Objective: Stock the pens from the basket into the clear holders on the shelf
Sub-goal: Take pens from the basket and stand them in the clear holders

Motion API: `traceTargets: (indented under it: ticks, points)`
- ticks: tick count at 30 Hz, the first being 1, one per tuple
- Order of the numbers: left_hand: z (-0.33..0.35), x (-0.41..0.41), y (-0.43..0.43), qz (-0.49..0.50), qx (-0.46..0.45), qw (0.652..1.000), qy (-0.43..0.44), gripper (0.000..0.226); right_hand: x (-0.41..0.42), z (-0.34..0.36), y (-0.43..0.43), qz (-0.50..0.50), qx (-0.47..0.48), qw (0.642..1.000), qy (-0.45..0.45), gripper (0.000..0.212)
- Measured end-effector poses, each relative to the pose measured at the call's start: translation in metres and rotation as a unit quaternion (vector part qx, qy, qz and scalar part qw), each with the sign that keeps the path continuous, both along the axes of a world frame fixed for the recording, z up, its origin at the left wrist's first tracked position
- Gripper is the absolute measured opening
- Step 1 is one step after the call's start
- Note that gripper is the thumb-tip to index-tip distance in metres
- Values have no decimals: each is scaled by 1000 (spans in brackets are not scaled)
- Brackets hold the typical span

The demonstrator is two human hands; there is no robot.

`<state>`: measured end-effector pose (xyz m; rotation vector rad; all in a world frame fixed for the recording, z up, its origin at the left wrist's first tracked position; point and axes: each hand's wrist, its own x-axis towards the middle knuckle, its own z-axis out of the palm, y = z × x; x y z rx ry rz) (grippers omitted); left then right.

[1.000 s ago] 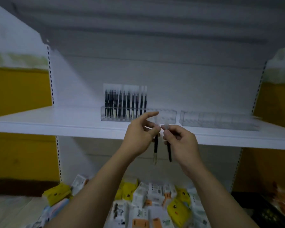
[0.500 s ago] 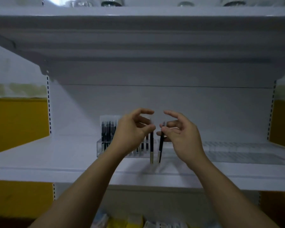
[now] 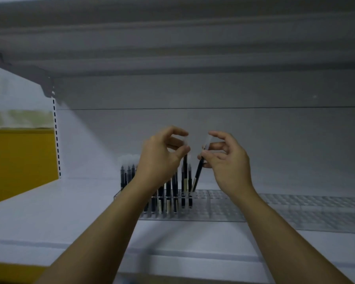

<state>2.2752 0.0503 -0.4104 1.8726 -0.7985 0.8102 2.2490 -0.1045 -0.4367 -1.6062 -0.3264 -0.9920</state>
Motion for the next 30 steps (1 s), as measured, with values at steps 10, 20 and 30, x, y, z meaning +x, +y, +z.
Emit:
traceTargets:
  ticks: [10, 20, 30]
  points:
    - [0, 18, 3, 23, 55, 998, 28, 21, 30, -7, -5, -7, 3, 1000, 17, 38]
    - [-18, 33, -2, 131, 163, 978, -30, 19, 17, -36, -4, -66, -268, 953, 122, 52]
    - [-27, 29, 2, 154, 196, 965, -79, 28, 12, -40, -2, -102, -321, 933, 127, 71]
